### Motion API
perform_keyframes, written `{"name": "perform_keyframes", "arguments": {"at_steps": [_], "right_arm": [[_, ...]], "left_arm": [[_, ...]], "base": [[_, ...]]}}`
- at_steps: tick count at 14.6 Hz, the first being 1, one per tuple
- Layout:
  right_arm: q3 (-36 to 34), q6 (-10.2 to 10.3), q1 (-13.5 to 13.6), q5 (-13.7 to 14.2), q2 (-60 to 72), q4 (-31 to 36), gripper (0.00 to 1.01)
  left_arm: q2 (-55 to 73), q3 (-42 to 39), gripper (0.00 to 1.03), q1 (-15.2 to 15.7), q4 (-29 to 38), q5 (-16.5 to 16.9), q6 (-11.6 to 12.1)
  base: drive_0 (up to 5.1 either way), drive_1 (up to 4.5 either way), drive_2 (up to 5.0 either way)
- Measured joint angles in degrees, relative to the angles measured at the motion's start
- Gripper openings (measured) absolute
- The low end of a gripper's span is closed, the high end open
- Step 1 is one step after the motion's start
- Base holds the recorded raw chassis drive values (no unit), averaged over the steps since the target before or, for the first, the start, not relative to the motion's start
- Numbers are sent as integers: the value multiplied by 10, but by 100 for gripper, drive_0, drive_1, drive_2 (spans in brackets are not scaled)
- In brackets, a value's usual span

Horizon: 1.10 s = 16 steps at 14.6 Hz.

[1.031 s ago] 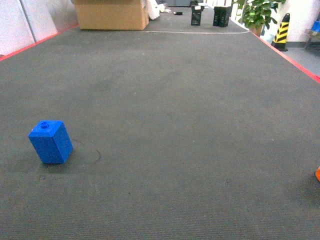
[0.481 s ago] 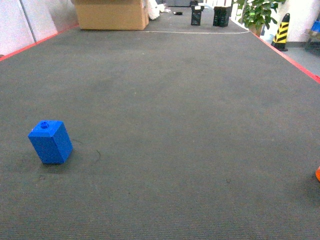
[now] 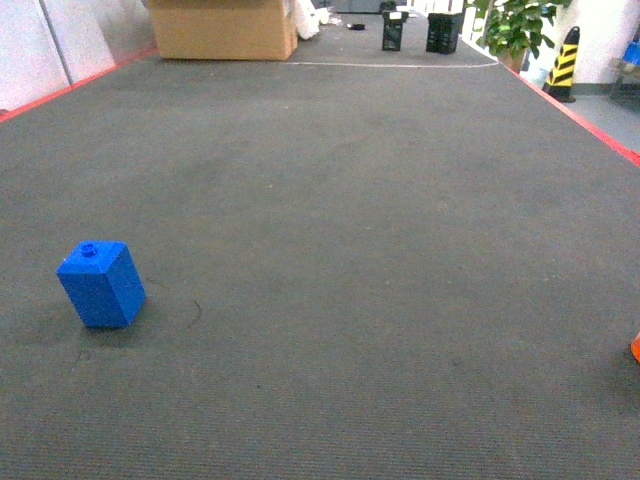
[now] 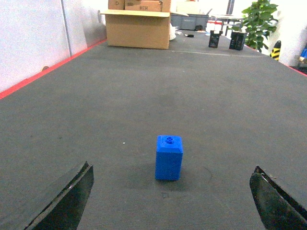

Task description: Sort blue parts and orange caps into right shelf containers

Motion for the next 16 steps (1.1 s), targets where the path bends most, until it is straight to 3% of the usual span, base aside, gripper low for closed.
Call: {"name": "perform_keyframes", "arguments": {"at_steps": [8,9,10,11,12,13,16], "right_arm": [[0,0,0,0,0,0,98],[12,0,16,46,13,-50,98],[26,4,27,108,84,-68,98],[44,0,-72,65,290,102,98],[111,-12,-108,2,555,285,98],[165,-16,-100,-14,686,335,98],[219,-22,-83,-11,793,342,98]], "left_arm": [[0,0,98,0,0,0,0],[0,0,98,0,0,0,0],[0,0,98,0,0,0,0],[0,0,98,0,0,0,0],[0,0,98,0,0,0,0],[0,0,98,0,0,0,0],[0,0,98,0,0,0,0]], "base": [[0,0,0],[0,0,0],[0,0,0],[0,0,0],[0,0,0],[0,0,0],[0,0,0]]}}
